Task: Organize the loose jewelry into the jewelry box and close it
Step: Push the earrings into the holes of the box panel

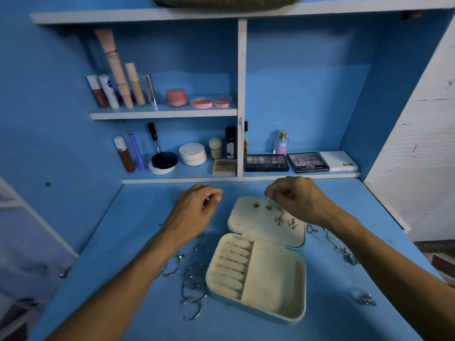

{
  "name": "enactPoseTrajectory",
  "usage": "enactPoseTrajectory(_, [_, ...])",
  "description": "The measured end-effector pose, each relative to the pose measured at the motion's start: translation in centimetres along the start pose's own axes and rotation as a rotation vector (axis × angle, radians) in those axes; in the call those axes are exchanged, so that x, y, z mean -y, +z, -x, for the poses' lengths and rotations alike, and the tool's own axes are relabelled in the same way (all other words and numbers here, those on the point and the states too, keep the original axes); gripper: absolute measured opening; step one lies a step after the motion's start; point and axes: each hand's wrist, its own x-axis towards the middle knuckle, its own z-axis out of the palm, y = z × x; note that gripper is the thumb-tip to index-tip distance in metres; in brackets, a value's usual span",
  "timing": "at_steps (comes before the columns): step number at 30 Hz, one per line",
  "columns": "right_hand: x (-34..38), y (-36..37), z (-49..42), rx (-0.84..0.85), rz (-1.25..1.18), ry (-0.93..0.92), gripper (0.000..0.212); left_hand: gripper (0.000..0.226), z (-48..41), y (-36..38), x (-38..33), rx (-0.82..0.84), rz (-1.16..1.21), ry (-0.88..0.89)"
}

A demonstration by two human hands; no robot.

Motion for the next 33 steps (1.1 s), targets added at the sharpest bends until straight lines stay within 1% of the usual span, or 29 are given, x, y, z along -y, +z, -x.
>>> enactPoseTrajectory(4, [3.3, 2.6, -0.9, 0.06, -0.013, -0.102, 0.015, 0.014, 2.8, -3.4, 2.6, -0.098, -0.023, -0.083])
enactPoseTrajectory(7, [4.9, 4.7, -1.5, 0.107, 0.039, -0.199, 0.014, 0.012, 5.3, -5.1, 4.6, -0.142, -0.027, -0.148])
enactPoseTrajectory(10, [5.9, 6.3, -1.9, 0.155, 0.082, -0.253, 0.012, 0.011, 7.6, -5.8, 6.1, -0.153, -0.042, -0.184])
enactPoseTrajectory(15, [7.4, 8.2, -2.2, 0.227, 0.127, -0.291, 0.013, 0.01, 9.2, -4.9, 6.4, -0.136, -0.058, -0.149])
enactPoseTrajectory(18, [8.5, 9.1, -2.5, 0.262, 0.172, -0.304, 0.014, 0.009, 9.6, -4.3, 6.1, -0.161, -0.069, -0.114])
enactPoseTrajectory(21, [9.3, 9.7, -2.7, 0.289, 0.19, -0.31, 0.016, 0.013, 9.9, -3.9, 5.7, -0.17, -0.063, -0.108])
enactPoseTrajectory(27, [10.0, 10.4, -2.7, 0.345, 0.318, -0.321, 0.018, 0.011, 10.1, -3.8, 5.6, -0.142, -0.063, -0.096])
enactPoseTrajectory(29, [9.9, 10.5, -2.7, 0.351, 0.317, -0.315, 0.017, 0.016, 10.2, -3.8, 5.5, -0.141, -0.058, -0.104])
enactPoseTrajectory(33, [9.4, 10.6, -3.1, 0.363, 0.244, -0.279, 0.012, 0.011, 10.3, -3.6, 5.4, -0.139, -0.056, -0.104])
